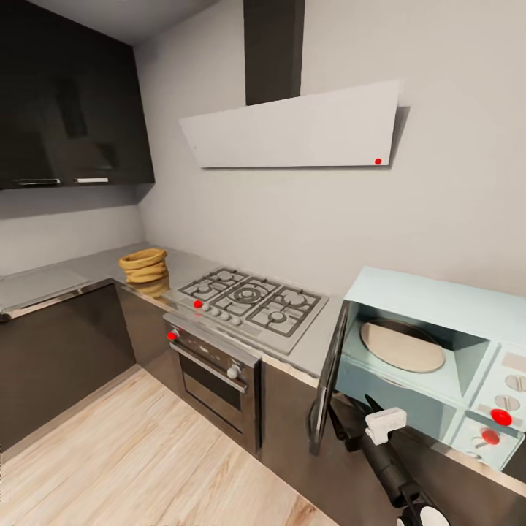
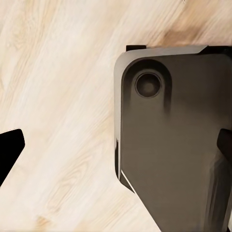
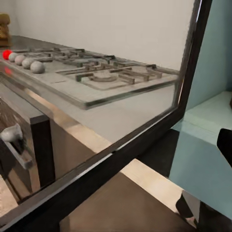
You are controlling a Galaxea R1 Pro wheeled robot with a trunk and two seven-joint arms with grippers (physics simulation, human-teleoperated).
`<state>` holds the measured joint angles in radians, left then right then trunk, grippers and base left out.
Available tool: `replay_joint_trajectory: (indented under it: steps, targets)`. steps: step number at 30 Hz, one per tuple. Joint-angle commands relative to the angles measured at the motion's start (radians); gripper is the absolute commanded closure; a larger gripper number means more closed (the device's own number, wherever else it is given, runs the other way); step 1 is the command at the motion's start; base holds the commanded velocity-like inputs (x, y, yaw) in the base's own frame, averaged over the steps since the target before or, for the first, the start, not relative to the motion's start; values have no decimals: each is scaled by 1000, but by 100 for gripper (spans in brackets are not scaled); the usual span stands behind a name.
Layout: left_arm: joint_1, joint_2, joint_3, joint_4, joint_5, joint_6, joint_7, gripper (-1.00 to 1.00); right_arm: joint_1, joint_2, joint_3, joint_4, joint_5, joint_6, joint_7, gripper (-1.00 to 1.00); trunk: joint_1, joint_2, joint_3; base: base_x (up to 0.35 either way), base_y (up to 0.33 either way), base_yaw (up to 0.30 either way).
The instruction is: In the kitchen, take the popcorn bag from the countertop, put it into the microwave, and heat it until the popcorn is cooked so the cooked popcorn ends up inside the bag.
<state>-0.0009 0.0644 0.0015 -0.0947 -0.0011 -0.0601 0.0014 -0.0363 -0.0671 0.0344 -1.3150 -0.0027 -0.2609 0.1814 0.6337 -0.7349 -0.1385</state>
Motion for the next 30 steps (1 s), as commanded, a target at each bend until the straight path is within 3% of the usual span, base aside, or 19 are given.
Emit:
replay_joint_trajectory:
  steps: [1,10,30]
  targets:
    - [0,0,0,0,0,-2,0,-100,-1,0,1,0,1,-2,3,-100,0,-1,-1,0,0,167]
    - [1,0,0,0,0,-2,0,-100,-1,0,1,0,1,-1,3,-100,0,-1,-1,0,0,191]
    - [0,0,1,0,0,-1,0,-100,-1,0,-2,1,3,2,0,-100,0,-1,-1,-67,-74,6]
